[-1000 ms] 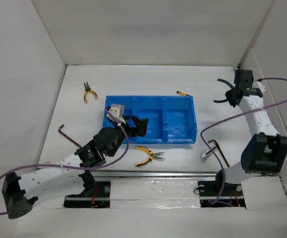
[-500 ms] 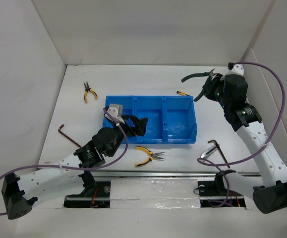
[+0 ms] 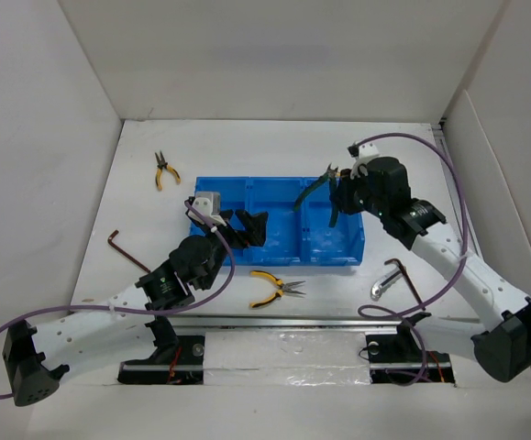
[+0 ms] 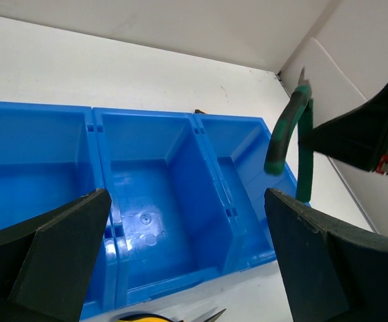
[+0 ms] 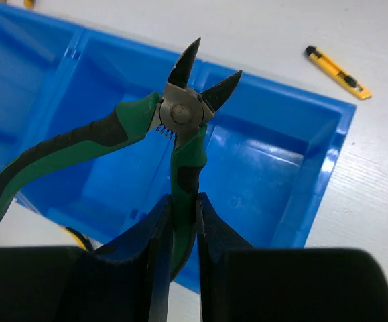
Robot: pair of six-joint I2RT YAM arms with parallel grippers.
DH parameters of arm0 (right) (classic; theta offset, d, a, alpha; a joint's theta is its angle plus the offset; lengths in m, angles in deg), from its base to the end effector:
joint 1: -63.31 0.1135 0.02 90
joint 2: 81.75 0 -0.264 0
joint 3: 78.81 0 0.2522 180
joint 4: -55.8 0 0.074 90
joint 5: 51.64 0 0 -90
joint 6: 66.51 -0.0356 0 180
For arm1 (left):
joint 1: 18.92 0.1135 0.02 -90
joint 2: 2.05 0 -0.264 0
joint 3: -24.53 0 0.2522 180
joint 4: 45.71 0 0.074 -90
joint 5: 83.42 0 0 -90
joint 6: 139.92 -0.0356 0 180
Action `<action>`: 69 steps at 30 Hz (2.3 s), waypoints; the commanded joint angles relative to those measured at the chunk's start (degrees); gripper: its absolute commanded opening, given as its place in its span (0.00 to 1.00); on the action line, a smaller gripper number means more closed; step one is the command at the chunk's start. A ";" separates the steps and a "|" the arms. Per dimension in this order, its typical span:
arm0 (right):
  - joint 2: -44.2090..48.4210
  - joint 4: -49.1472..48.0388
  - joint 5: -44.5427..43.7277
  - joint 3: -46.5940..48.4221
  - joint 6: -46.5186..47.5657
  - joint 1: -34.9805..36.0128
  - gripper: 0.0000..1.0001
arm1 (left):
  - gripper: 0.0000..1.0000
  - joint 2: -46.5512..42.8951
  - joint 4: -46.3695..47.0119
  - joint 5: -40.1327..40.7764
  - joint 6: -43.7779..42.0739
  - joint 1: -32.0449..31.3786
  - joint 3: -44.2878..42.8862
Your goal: Sort the tools into containers
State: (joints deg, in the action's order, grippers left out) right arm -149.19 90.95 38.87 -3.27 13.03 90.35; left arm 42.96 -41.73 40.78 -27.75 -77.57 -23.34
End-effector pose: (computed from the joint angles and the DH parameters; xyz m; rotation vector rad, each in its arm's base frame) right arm 0.2368 0.1212 0.3430 -0.3038 2.0463 0.4158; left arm 0.1149 -0.1501 0.3251 -0.0233 1.5125 -0.7095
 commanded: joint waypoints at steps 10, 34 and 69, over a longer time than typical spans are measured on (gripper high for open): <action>2.76 -6.80 -0.16 -9.48 -0.09 0.55 0.00 | 0.99 -1.68 2.56 0.52 0.15 0.12 0.53; -7.00 -6.01 8.80 -7.64 0.97 -7.54 0.00 | 0.99 -1.42 2.48 1.14 0.06 0.12 0.62; -15.00 -0.47 -4.29 -2.28 -1.76 -7.54 0.29 | 0.99 -2.21 2.39 1.22 0.06 0.12 0.80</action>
State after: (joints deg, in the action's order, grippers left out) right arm -164.01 90.97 37.32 -8.32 11.43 82.79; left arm 42.02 -41.69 41.59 -27.75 -77.57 -23.32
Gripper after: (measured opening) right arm 0.278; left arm 0.989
